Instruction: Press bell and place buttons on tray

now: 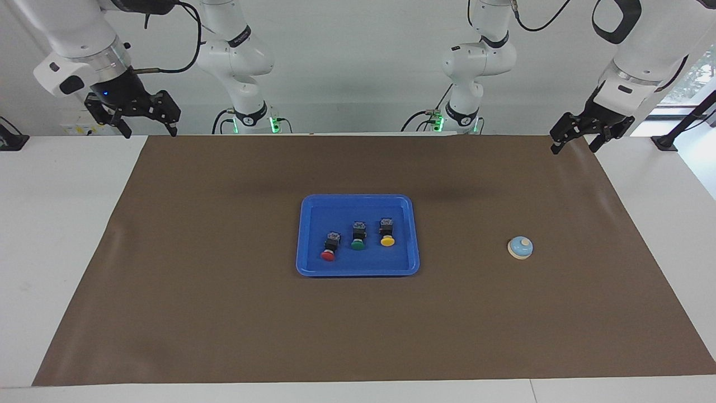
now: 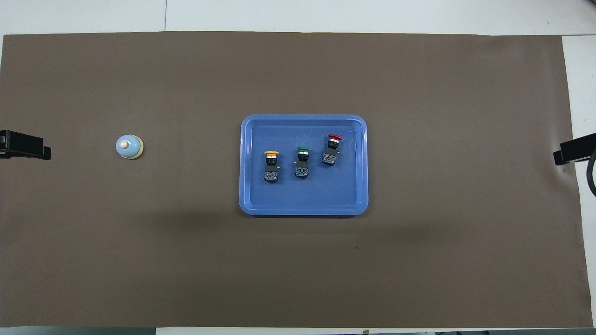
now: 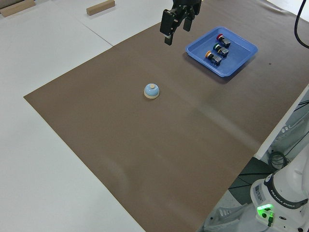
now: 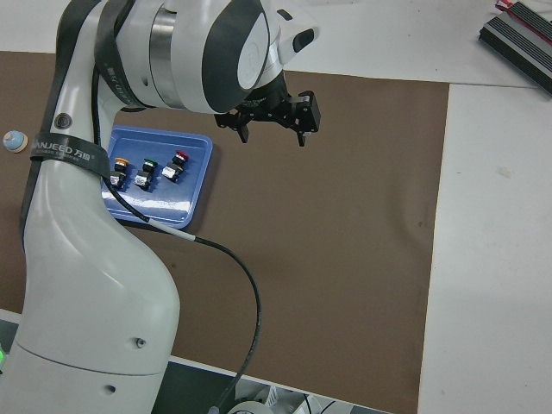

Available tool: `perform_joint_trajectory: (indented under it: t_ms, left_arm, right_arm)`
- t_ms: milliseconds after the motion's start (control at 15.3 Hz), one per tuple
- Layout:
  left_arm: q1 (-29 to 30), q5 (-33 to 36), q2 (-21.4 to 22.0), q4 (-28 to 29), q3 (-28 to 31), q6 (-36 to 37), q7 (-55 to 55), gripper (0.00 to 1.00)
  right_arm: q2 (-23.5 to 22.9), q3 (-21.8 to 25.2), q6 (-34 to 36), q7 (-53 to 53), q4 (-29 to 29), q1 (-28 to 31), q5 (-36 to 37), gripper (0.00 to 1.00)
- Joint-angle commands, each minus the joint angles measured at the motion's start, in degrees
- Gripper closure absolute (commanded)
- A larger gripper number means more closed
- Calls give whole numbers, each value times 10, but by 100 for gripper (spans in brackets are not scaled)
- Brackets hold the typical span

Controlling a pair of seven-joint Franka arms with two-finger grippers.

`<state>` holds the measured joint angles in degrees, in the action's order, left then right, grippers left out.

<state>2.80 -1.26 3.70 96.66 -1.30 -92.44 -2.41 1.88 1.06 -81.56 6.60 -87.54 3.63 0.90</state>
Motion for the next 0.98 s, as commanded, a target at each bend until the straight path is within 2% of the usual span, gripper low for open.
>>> perform_joint_trajectory:
  t_ms: [0,915]
  left_arm:
    - [-3,6,-10,-12,-5,18,-1,0]
    - [-12,6,-5,-7,-9,41,-2,0]
  right_arm:
    - [10,-6,3,7,-10,9,-10,0]
    - [10,-5,3,7,-10,9,-10,0]
